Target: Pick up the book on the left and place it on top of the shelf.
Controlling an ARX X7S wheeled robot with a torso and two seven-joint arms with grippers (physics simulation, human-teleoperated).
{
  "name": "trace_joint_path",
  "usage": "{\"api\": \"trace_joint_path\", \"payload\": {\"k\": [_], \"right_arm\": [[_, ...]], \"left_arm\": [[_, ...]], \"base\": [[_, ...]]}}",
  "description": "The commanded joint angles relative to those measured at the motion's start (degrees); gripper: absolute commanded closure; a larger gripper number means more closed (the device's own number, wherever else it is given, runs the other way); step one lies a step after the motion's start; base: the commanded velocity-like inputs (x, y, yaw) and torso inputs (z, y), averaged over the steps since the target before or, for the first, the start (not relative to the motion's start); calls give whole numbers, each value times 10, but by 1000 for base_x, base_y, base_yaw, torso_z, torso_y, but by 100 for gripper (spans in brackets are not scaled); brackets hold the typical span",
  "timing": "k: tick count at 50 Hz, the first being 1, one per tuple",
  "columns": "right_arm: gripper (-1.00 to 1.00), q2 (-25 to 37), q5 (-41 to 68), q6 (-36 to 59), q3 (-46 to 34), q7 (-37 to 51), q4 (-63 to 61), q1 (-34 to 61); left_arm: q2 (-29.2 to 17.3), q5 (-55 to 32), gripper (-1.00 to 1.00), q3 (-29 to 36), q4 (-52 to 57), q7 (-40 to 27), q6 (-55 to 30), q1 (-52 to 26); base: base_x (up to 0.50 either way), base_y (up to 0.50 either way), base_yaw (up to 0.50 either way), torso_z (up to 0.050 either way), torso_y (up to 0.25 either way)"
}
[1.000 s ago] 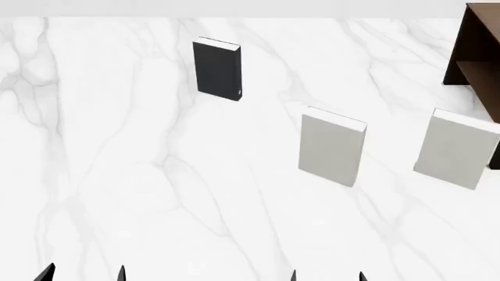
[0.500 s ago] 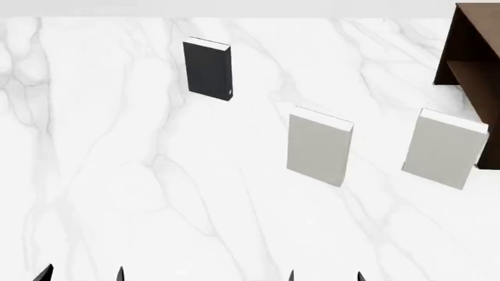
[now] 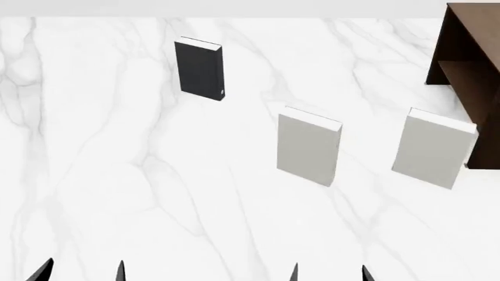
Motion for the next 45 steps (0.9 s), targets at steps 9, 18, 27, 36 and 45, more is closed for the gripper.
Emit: {"api": "trace_joint_path", "payload": {"k": [9,18,27,36,45], "right_arm": [[-100,34,48,408,5,29,-220,247],[-100,29,79,564,25,37,-230,407],[-100,26,81,584,22,43,-207,447],[-100,29,94,589,19,34,-212,444],[-100,33,93,589,9,38,-209,442]], "left_arm": [[-41,-76,-100,-24,250,-11,-424,-224],[-58,-113,-100,-38,270,-6,-579,-377],[-58,-121,-100,-34,243,-1,-599,-432],[-64,-119,-100,-29,238,-2,-591,-428],[-68,-119,-100,-22,240,-2,-585,-423]], "base": [[0,0,0,0,0],[0,0,0,0,0],[0,0,0,0,0],[0,0,0,0,0],[500,0,0,0,0]]}}
